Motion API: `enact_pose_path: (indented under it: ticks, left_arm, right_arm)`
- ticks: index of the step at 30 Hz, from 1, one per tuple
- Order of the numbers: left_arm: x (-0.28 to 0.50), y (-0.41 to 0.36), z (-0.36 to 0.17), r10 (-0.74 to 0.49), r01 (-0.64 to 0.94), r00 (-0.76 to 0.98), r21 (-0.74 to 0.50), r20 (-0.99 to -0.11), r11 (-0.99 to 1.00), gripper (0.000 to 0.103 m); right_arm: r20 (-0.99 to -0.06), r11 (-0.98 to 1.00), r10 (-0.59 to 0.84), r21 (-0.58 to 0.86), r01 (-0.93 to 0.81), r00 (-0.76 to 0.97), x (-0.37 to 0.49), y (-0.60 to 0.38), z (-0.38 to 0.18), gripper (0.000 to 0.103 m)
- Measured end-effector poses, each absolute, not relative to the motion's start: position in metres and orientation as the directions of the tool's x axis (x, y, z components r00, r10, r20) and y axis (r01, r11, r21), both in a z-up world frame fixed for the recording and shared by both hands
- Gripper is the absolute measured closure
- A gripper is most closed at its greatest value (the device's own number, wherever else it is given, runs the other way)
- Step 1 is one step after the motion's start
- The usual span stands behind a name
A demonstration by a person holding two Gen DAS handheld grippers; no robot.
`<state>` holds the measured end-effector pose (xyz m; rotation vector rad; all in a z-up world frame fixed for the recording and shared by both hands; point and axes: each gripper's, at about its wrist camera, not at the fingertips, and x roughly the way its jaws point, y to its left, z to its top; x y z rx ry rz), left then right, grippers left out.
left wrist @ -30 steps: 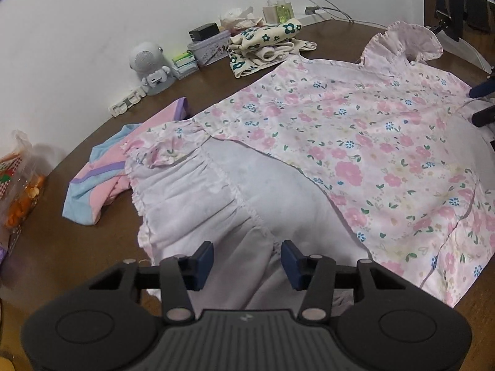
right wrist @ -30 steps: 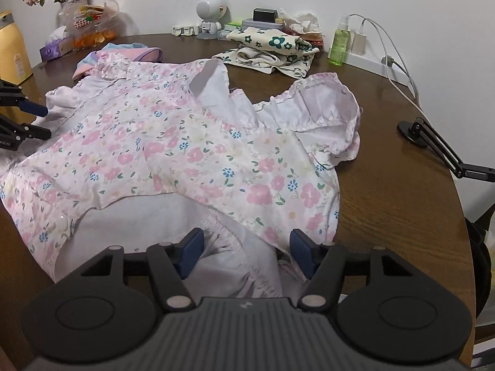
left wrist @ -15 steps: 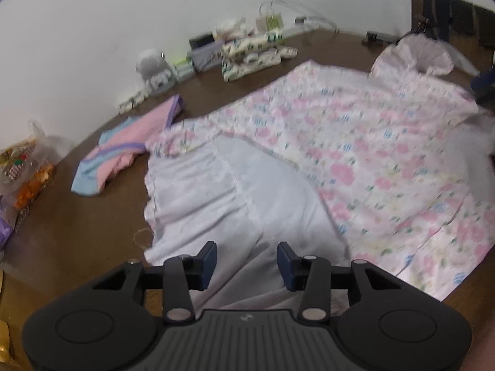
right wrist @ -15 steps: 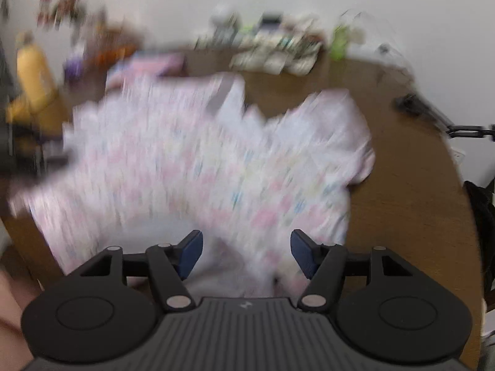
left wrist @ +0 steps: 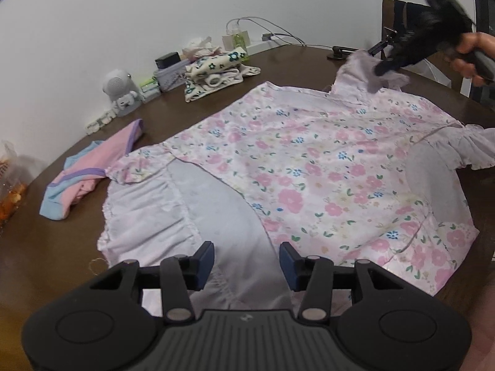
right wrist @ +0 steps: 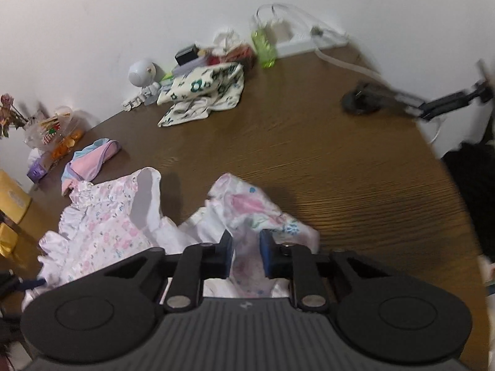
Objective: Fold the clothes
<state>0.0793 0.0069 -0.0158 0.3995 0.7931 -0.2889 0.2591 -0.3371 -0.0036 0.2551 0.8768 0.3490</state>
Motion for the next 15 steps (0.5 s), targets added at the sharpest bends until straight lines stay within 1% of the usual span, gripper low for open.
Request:
enact_pose_path:
  ticks: [7,13,14,15]
  left_arm:
    - [0.077,0.001,-0.023,-0.138,0.439,0.647,0.218,-0.750,0.872,0.057]
    - [0.076,0.003,-0.026,-0.154,0.439,0.645,0.199,-0.748,0.876,0.057]
    - [0.076,0.003,-0.026,-0.155,0.437,0.646,0.195,-0.748,0.878,0.056]
    - [0.076,0.004,-0.026,-0.155,0.434,0.646,0.193,-0.747,0.880,0.056]
  right_arm:
    - [-0.719,0.918,0.365,0.382,-0.103,0.591,0.285,-0.319,-0.029,0.090]
    - [-0.708,0.943,0.294,0.326,-0.073,0.642,0.291,-0.316,-0.037,0.091]
    - [-0.705,0.943,0.295,0.325,-0.076,0.645,0.292,-0.316,-0.038,0.088]
    - [-0.695,0.938,0.308,0.337,-0.084,0.650,0.288,-0.318,-0.034,0.079]
